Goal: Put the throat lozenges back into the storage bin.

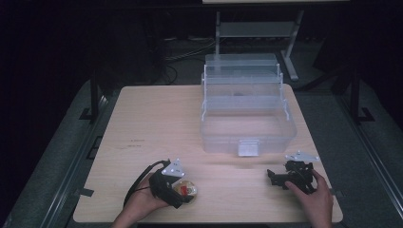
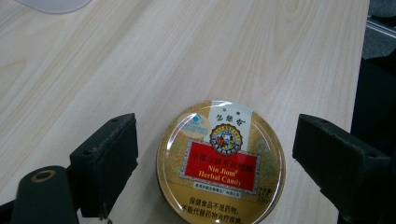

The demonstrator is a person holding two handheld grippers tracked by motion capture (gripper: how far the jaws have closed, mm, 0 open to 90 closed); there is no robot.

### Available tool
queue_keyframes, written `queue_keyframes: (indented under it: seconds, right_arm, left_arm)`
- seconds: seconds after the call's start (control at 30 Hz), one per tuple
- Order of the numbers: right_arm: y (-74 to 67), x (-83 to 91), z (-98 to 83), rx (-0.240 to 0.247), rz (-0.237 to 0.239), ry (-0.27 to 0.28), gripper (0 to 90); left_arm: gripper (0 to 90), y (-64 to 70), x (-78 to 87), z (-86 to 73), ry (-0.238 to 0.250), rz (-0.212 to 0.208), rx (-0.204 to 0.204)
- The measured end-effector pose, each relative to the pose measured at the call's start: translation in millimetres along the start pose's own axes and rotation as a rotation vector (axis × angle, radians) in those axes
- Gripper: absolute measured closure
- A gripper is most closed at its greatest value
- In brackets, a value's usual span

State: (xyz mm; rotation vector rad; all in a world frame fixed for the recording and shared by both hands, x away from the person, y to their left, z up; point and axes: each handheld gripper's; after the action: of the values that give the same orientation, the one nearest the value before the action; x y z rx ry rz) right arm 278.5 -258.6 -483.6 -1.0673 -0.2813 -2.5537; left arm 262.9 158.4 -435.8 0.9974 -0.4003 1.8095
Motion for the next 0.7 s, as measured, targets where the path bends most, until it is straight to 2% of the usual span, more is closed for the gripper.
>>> queue_keyframes:
  seconds: [0.07, 0.13, 0.3, 0.57, 0.7]
  right_arm:
    - [0.0, 0.0, 0.0, 0.000, 0.000, 0.000, 0.0]
    - [0.0, 0.0, 0.0, 0.000, 0.000, 0.000, 0.0]
    - [0.0, 0.0, 0.0, 0.000, 0.000, 0.000, 0.0]
    - [0.0, 0.0, 0.0, 0.000, 0.000, 0.000, 0.0]
    - [0.0, 0.0, 0.0, 0.000, 0.000, 0.000, 0.0]
  left_arm:
    - [13.6, -0.3, -0.5, 0.7, -0.011, 0.001, -0.016]
    - [13.6, 1.1, -2.2, 0.8, -0.007, -0.003, -0.008]
    - [12.7, 1.2, -5.8, 1.4, -0.032, 0.003, -0.034]
    - [12.3, 2.8, -11.3, 1.7, -0.062, 0.002, -0.032]
    - [12.3, 3.6, -13.3, 2.3, -0.080, 0.006, -0.043]
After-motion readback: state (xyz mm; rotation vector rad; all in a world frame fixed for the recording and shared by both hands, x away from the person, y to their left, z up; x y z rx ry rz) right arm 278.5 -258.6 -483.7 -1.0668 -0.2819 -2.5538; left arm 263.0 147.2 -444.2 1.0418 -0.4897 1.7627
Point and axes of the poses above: each handheld gripper's, and its own axes: x roughly backward along the jaws, z roughly out of its top, y roughly to its right, and after that the axes turned 6 degrees about x, right-handed
